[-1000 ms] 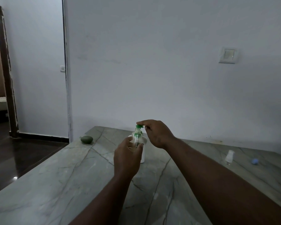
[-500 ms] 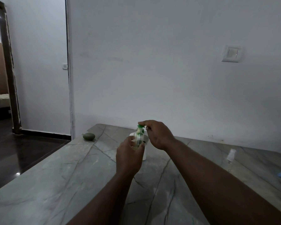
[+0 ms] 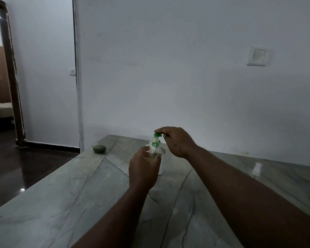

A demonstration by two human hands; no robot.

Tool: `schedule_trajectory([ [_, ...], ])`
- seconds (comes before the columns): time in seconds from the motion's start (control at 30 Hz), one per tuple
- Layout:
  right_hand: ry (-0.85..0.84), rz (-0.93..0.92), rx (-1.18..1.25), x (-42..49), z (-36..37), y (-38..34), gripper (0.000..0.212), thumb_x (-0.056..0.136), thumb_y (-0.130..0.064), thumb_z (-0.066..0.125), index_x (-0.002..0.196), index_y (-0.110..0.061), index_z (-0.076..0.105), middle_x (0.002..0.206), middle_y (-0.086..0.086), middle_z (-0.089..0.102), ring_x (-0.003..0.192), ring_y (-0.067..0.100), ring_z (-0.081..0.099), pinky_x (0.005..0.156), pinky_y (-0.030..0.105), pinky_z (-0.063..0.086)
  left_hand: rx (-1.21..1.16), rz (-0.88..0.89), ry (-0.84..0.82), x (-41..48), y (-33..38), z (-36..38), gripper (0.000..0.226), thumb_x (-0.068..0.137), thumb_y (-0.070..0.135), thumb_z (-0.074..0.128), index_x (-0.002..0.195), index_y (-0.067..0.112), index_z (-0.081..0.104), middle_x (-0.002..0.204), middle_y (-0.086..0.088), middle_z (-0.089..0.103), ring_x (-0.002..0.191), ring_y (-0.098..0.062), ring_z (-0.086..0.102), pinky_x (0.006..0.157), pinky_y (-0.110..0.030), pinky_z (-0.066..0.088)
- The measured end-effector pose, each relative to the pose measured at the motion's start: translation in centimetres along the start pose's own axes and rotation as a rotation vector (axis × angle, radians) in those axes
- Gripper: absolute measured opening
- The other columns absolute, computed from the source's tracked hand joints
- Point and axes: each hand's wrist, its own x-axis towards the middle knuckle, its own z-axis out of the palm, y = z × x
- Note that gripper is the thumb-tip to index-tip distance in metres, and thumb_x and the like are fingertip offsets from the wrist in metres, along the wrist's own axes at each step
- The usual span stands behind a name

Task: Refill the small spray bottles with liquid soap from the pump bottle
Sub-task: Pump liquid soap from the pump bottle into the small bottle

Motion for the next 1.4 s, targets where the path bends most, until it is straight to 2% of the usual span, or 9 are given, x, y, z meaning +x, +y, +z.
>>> schedule_trajectory([
  [0.2,0.011,0.008,-0.015,-0.2,0.3,-0.1,0.042,0.105,-0.011,0.042,0.130,-0.029,0.070,0.140,-0.007,0.065,0.131,0.016,0.057,0.111,0.038,0.046,0.015,0.004,-0.006,-0.1,0.3,0.0,0.048,0.092,0.039,0.074,0.132,0.016,0.065,0.081,0.021,0.056,0.077,0.002,0.061,0.067,-0.030,0.059],
  [0.43,0.000,0.025,-0.020,-0.4,0.7,-0.2,0.042,0.104,-0.011,0.041,0.131,-0.026,0.070,0.142,-0.005,0.064,0.132,0.017,0.056,0.111,0.041,0.046,0.033,0.005,-0.004,-0.5,0.4,-0.2,0.037,0.090,0.037,0.075,0.121,0.018,0.069,0.079,0.021,0.057,0.075,0.000,0.061,0.067,-0.035,0.061],
  [0.63,-0.006,0.040,-0.033,-0.7,1.0,-0.3,0.045,0.102,-0.009,0.041,0.133,-0.027,0.069,0.142,-0.005,0.063,0.133,0.017,0.055,0.111,0.042,0.046,0.035,0.000,-0.004,-0.8,0.4,-0.5,0.032,0.092,0.036,0.074,0.117,0.018,0.069,0.080,0.018,0.057,0.076,-0.002,0.061,0.064,-0.030,0.056],
  [0.87,-0.040,0.030,-0.057,-0.4,0.3,0.0,0.043,0.105,-0.013,0.041,0.135,-0.030,0.066,0.145,-0.006,0.061,0.135,0.016,0.053,0.113,0.038,0.044,0.024,-0.007,0.002,-0.7,0.5,-0.6,0.031,0.091,0.036,0.074,0.116,0.019,0.068,0.083,0.016,0.060,0.079,-0.010,0.065,0.073,-0.045,0.062],
  [1.1,-0.063,0.002,-0.109,0.1,-0.2,-0.3,0.042,0.106,-0.015,0.041,0.137,-0.029,0.065,0.145,-0.004,0.061,0.135,0.018,0.054,0.113,0.040,0.045,0.006,0.014,0.013,-0.6,0.6,-0.5,0.039,0.090,0.040,0.075,0.123,0.022,0.067,0.085,0.019,0.061,0.080,-0.001,0.064,0.071,-0.038,0.062],
  [1.4,-0.061,0.026,-0.101,-0.1,0.0,-0.8,0.042,0.105,-0.014,0.041,0.134,-0.029,0.067,0.145,-0.006,0.061,0.135,0.017,0.053,0.113,0.040,0.044,0.002,0.012,0.008,-0.6,0.6,-0.5,0.035,0.090,0.039,0.075,0.119,0.022,0.068,0.082,0.019,0.060,0.078,-0.004,0.063,0.070,-0.042,0.063],
])
